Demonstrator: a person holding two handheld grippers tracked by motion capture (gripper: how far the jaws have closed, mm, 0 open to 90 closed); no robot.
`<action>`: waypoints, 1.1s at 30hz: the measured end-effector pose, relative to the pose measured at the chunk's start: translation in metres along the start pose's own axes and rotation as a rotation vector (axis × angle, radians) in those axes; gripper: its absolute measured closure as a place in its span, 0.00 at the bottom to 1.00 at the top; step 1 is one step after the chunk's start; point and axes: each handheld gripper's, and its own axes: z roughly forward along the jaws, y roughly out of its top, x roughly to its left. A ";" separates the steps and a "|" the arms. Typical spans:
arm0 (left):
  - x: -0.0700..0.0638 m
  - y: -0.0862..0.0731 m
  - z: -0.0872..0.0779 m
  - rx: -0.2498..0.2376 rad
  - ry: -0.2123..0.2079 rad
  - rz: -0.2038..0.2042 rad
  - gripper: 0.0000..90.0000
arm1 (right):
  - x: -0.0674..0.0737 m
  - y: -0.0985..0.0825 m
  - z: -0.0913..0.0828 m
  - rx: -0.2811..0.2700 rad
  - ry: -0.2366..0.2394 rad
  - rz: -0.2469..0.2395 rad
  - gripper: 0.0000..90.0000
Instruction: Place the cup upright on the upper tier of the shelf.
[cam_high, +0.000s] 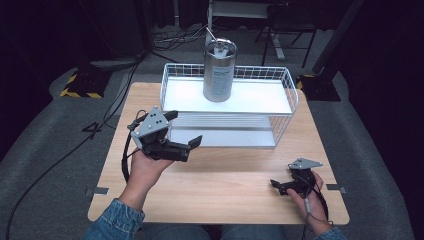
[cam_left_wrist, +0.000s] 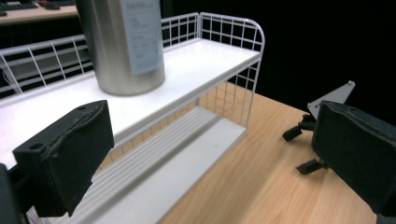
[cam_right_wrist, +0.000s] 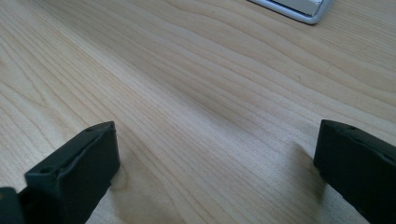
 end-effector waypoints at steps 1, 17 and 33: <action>0.000 -0.004 0.000 0.001 -0.002 -0.002 0.00 | 0.000 0.000 0.000 0.000 0.000 0.000 0.01; -0.002 -0.066 0.000 0.062 -0.013 -0.053 0.00 | 0.000 0.000 0.000 -0.001 -0.001 0.002 0.01; -0.007 -0.125 0.015 0.157 0.032 -0.067 0.00 | 0.000 0.000 0.000 -0.001 0.000 0.002 0.01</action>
